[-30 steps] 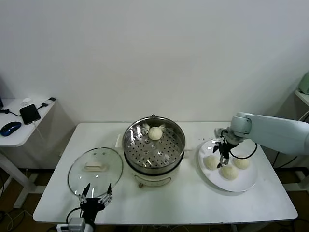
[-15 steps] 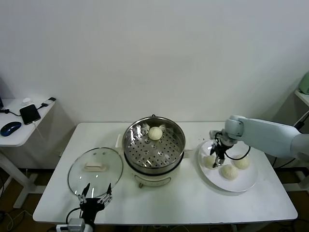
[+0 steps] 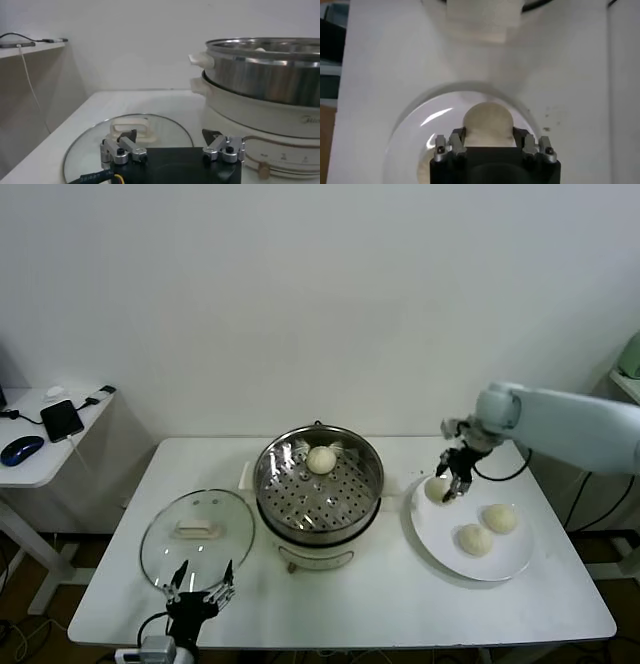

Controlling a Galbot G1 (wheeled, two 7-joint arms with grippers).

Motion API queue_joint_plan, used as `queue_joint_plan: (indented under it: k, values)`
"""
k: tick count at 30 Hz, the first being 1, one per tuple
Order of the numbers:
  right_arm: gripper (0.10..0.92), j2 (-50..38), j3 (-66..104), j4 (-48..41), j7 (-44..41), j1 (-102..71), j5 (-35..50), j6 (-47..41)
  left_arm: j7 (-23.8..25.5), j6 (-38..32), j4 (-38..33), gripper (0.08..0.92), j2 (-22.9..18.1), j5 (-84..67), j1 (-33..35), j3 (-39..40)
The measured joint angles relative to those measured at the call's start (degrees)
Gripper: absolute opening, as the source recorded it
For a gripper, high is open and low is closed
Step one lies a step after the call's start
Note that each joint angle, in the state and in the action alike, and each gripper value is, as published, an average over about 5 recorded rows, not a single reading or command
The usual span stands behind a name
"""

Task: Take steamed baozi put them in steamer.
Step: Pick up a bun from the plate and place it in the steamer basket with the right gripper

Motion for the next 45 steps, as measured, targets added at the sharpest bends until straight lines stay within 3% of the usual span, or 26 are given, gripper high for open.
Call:
queue_joint_plan:
  k: [8,17,28,39,45]
  values:
    - [0.636,7.1,-1.7,6.7,1.8,11.6,12.5,-3.6,0.1,0.8,-1.6,0.823,0.0,0.3,-0.1,0.5]
    - [0.636,18.6,0.5,9.9,9.2,10.7,21.1,-9.2,0.1,1.2,-2.5,0.823,0.1,-0.3,0.0,0.2]
    - [0.637,30.1,1.4,2.9,13.6,1.2,21.3,-12.5,0.1,1.3,-2.5,0.823,0.8,-0.8,0.3,-0.2]
    - [0.642,34.6,1.5,-4.2,15.1,-5.8,19.2,-13.4,0.1,1.3,-2.5,0.823,0.8,-0.9,0.4,0.0]
    - [0.779,35.2,1.8,-5.4,15.1,-7.1,18.8,-13.3,0.1,1.3,-2.7,0.823,0.8,-0.9,0.7,0.0]
